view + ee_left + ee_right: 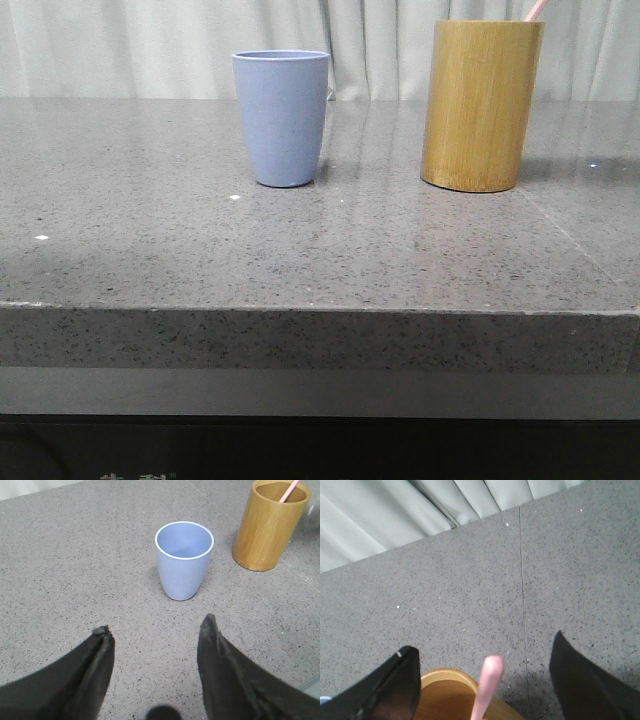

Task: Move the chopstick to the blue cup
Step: 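Grasp the pink chopstick in the bamboo cup with the right gripper, then lift the pink chopstick and carry it over the blue cup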

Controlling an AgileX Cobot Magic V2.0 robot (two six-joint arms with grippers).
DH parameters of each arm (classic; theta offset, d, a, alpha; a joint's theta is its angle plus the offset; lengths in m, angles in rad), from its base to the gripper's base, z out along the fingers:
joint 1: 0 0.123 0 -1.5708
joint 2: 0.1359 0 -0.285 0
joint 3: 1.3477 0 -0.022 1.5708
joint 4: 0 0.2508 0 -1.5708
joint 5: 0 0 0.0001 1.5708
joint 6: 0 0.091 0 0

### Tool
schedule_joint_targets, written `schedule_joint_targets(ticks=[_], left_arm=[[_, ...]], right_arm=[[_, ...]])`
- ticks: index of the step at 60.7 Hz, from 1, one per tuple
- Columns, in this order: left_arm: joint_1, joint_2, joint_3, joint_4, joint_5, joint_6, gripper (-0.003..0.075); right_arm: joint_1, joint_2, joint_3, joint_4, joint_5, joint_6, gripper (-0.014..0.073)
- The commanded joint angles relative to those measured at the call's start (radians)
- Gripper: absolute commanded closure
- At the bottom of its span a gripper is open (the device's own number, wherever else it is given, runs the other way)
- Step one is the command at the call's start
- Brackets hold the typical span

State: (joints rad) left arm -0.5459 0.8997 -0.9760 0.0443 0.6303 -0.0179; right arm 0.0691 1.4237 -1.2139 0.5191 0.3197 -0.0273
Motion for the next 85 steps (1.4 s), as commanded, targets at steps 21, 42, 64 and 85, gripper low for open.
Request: schedule_joint_targets(ticks=[21,42,64,85], left_arm=[[-0.005,-0.006,-0.03,0.018,-0.084,-0.009,0.0343],[-0.005,-0.006,-0.03,0.018,-0.084,-0.009,0.0343],[-0.005,-0.006,-0.03,0.018,-0.084,-0.009,0.0343],[-0.005,-0.006,-0.03,0.018,-0.084,-0.009,0.0343]], right_arm=[[-0.001,-0.033,-0.04,0.019,-0.044,-0.02,0.0487],[-0.001,-0.067,-0.04,0.019,-0.05,-0.083,0.0652],[-0.001,-0.086,-0.275,0.019,0.124,-0.206,0.0664],[0.132,-0.086,-0.515,0.019,0.218,-0.38,0.0664]])
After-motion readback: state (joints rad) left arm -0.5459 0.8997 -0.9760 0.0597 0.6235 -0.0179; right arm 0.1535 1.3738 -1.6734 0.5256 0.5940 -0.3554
